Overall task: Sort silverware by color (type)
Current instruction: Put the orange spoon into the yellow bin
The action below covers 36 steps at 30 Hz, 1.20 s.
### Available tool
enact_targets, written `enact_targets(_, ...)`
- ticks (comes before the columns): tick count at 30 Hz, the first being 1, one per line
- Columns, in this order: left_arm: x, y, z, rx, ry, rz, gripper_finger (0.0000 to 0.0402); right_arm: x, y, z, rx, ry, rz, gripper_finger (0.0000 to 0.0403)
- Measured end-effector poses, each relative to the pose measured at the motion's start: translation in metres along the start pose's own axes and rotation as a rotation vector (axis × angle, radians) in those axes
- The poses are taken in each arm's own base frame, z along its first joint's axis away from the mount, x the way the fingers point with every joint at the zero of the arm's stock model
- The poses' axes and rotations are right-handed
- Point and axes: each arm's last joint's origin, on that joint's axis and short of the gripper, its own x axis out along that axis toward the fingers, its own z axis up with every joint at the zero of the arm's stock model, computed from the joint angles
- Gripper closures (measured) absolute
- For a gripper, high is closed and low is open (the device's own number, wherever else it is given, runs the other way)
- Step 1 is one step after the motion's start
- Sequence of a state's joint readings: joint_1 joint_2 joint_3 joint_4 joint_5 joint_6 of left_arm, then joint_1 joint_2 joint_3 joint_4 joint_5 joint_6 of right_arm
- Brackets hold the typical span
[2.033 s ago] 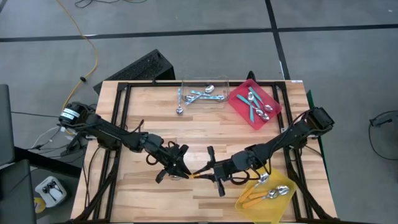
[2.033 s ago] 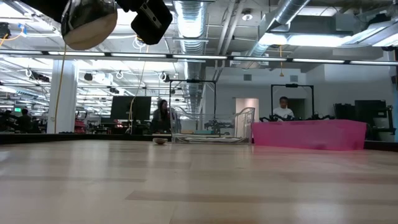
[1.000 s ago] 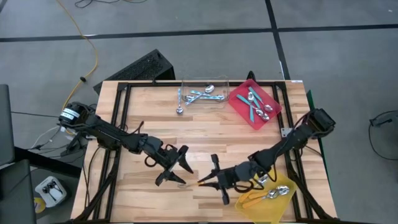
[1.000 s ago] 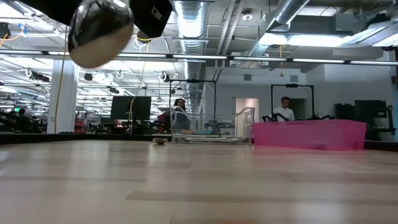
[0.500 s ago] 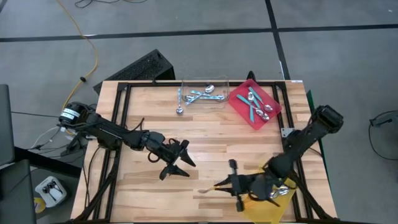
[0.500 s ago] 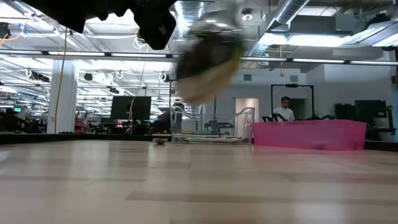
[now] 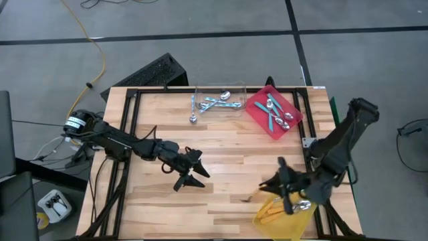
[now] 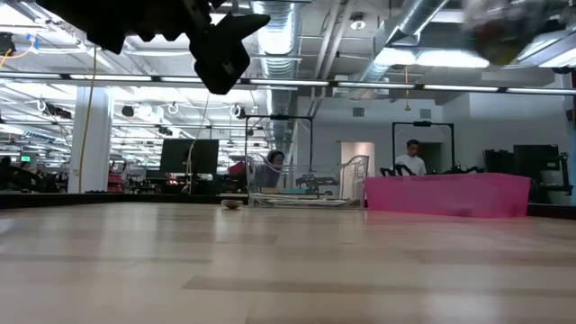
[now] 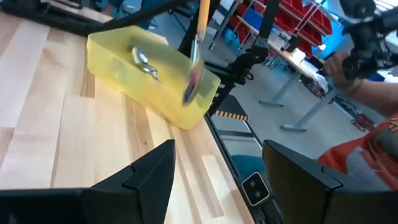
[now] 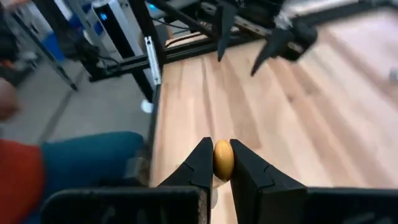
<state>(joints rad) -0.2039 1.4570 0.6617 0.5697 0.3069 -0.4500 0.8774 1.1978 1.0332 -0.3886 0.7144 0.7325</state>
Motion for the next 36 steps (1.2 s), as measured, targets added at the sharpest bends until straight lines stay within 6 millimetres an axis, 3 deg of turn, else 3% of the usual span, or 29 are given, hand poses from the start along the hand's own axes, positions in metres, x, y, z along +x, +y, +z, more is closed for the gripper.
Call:
enact_targets(5, 0.0, 0.0, 0.0, -0.005, 0.002, 0.007, 0.0177, -0.029, -0.015, 0.006, 0.223, 0.078, 0.041, 0.0349)
enact_targets(10, 0.0, 0.001, 0.0, -0.006, -0.006, 0.026, 0.0177, -0.046, -0.026, -0.005, 0.36, 0.258, 0.028, 0.0349)
enact_targets(15, 0.0, 0.001, -0.001, -0.009, -0.003, 0.034, 0.0177, -0.058, -0.032, -0.017, 0.426, 0.424, -0.033, 0.0349)
enact_targets(20, 0.0, 0.001, -0.001, -0.01, -0.004, 0.035, 0.0177, -0.064, -0.024, -0.012, 0.375, 0.481, -0.129, 0.0349)
enact_targets(24, 0.0, 0.002, 0.0, -0.011, -0.014, 0.058, 0.0177, -0.059, -0.007, -0.004, 0.269, 0.52, -0.225, 0.0349)
enact_targets(28, 0.0, 0.003, 0.0, -0.011, -0.022, 0.078, 0.0177, -0.042, 0.018, -0.006, 0.13, 0.543, -0.32, 0.0349)
enact_targets(36, 0.0, 0.003, -0.002, -0.021, -0.01, 0.09, 0.0177, 0.007, 0.056, -0.047, -0.07, 0.712, -0.627, 0.0349)
